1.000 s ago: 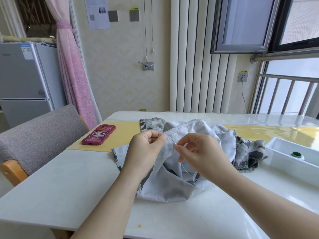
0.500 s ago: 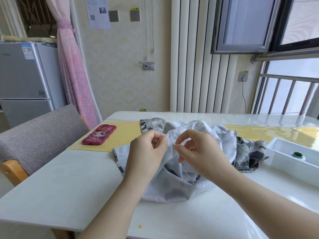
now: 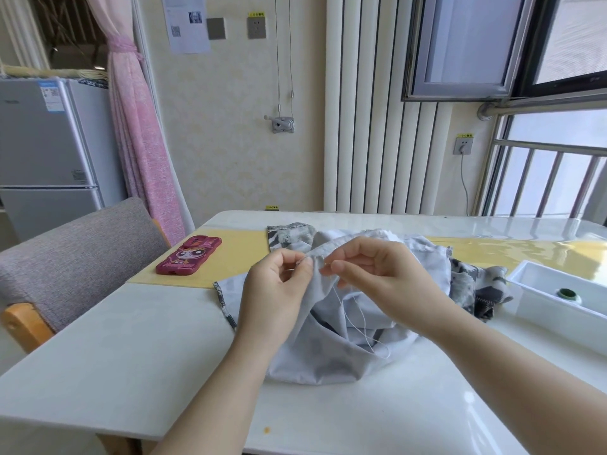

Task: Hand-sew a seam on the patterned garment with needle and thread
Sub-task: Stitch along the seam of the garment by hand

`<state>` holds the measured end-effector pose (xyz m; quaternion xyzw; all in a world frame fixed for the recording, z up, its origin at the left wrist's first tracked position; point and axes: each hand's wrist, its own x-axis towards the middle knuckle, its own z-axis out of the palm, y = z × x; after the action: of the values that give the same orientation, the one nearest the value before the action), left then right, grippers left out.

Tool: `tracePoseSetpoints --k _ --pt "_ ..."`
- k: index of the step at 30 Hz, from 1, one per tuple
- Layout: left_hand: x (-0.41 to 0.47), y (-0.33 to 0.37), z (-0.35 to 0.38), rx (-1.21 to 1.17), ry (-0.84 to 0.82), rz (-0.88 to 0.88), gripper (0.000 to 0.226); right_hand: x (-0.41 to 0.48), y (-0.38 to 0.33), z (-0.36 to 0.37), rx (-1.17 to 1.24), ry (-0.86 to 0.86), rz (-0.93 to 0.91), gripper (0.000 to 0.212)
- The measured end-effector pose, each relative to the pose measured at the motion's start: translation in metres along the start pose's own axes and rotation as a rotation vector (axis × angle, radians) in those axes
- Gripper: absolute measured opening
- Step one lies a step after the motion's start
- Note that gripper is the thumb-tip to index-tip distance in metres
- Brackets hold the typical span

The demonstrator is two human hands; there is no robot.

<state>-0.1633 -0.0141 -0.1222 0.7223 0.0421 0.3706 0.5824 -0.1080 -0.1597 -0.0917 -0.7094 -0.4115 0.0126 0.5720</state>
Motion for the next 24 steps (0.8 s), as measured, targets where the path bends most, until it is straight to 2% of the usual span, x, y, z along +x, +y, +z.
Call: tracePoseSetpoints --k 6,8,10,12,13,16,18,20,21,24 --pt "-0.005 -0.003 0.002 -0.016 -0.028 0.058 0.018 0.010 -0.002 -0.005 -0.098 -0.055 0.005 0.009" --pt "-0.004 -0.004 -0.001 -0.010 -0.020 0.063 0.018 0.014 -0.009 -0.013 -0.247 0.057 -0.045 0.010" --pt "-0.003 -0.005 -0.002 0.002 -0.034 0.091 0.020 0.021 -0.019 -0.019 -0.494 0.154 -0.104 0.016" --pt "-0.005 -0.005 0.000 0.025 -0.079 0.137 0.019 0.029 -0.026 -0.018 -0.674 0.041 -0.028 0.026" --pt "-0.006 -0.004 0.001 0.036 -0.111 0.159 0.016 0.032 -0.028 -0.016 -0.667 -0.048 0.048 0.029" --pt "-0.009 -0.001 0.005 0.048 -0.179 0.206 0.012 0.034 -0.034 -0.012 -0.524 -0.182 0.175 0.028" --pt "-0.009 -0.001 0.005 0.062 -0.192 0.219 0.013 0.035 -0.036 -0.016 -0.466 -0.175 0.193 0.016" --pt "-0.008 -0.004 0.003 0.069 -0.188 0.213 0.015 0.034 -0.036 -0.017 -0.308 -0.091 0.227 0.014" --pt "-0.007 -0.005 0.002 0.070 -0.187 0.207 0.014 0.037 -0.034 -0.017 -0.116 0.000 0.265 0.015" --pt "-0.007 -0.009 0.000 0.081 -0.196 0.196 0.009 0.043 -0.038 -0.021 0.698 0.252 0.395 0.019"
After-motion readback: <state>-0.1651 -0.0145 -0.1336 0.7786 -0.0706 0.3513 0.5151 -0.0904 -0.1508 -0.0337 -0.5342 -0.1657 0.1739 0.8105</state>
